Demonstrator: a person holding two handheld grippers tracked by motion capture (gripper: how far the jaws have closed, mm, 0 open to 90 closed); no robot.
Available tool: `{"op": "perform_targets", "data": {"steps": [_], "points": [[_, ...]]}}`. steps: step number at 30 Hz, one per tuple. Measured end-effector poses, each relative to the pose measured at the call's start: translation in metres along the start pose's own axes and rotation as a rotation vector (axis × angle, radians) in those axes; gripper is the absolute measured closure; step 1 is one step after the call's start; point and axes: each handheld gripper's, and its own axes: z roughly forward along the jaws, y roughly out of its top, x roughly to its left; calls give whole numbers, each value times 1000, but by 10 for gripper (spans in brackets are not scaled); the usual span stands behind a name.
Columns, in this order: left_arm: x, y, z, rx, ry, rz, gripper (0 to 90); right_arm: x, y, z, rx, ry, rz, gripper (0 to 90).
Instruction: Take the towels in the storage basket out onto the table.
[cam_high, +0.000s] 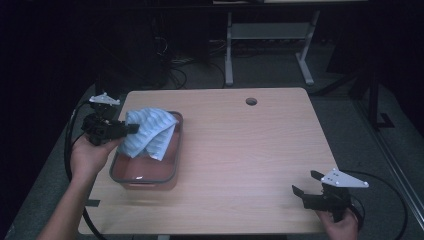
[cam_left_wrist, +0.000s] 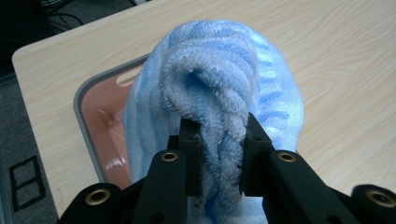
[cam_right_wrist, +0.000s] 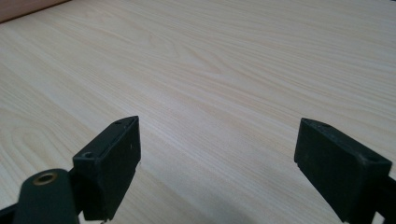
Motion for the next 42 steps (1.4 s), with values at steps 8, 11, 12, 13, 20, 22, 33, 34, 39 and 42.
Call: {"op": "perform_targets", "data": {"steps": [8, 11, 12, 13, 20, 22, 33, 34, 39, 42], "points": [[-6, 9, -5, -12, -25, 10, 748, -1, 0, 0, -1, -2, 0, 141], [-10, 12, -4, -12, -29, 20, 747, -1, 0, 1, -2, -2, 1, 141], [-11, 13, -3, -12, -32, 21, 747, -1, 0, 1, -2, -1, 1, 141], [-12, 14, -2, -16, -37, 20, 748, -1, 0, 1, -2, -1, 1, 141], [-23, 22, 8, 0, -63, 43, 747, -2, -1, 0, 1, 0, 5, 141], [-25, 24, 11, -3, -70, 43, 747, -2, -1, 0, -1, 2, 3, 141], [-37, 36, 25, 8, -97, 58, 748, -2, -1, 0, -5, 1, 3, 141], [-38, 37, 27, 12, -101, 59, 747, -3, -1, 0, -4, 1, 3, 141], [-42, 42, 35, 19, -110, 67, 747, -3, 0, -1, -5, -2, 4, 141], [-47, 45, 39, 21, -117, 80, 747, -3, -1, -1, -7, -3, 9, 141]]}}
